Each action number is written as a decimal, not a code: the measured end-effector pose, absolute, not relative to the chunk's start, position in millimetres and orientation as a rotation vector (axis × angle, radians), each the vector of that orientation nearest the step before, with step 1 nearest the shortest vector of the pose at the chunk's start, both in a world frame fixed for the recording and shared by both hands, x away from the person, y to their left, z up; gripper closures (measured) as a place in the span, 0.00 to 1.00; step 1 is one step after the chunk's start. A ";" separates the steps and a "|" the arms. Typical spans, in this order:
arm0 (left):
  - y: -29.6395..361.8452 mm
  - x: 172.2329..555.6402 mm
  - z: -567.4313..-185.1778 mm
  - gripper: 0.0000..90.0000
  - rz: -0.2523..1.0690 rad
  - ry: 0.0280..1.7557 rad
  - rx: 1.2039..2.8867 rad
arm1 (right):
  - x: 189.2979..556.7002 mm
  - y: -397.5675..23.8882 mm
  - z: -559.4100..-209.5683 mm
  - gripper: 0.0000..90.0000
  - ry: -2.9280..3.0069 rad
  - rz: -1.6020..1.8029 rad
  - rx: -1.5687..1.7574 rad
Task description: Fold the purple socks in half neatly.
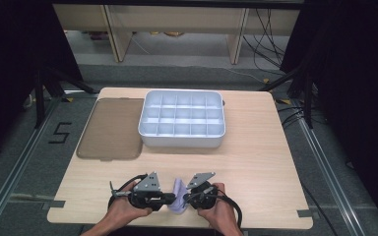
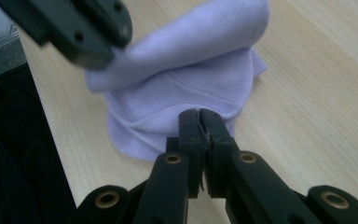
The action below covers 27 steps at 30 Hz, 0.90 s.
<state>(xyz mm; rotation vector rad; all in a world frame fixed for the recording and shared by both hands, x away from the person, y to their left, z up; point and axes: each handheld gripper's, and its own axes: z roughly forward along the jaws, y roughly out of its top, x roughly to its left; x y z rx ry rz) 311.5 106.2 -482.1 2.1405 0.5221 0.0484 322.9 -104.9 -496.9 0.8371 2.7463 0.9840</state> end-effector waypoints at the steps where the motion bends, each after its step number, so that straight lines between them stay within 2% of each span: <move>1: 103.5 311.7 -483.0 0.93 0.044 0.507 2.153 | 322.5 -105.8 -495.7 0.98 2.749 0.969 0.862; 13: 86.3 308.9 -495.8 0.93 0.033 0.456 2.198 | 323.3 -112.7 -491.9 0.97 2.730 0.992 0.896; 20: 81.5 308.2 -504.2 0.93 0.012 0.461 2.205 | 327.7 -122.8 -469.1 0.97 2.617 1.076 0.850; 27: 82.5 308.6 -503.8 0.93 0.024 0.457 2.222 | 333.4 -105.9 -461.1 0.97 2.611 1.134 0.777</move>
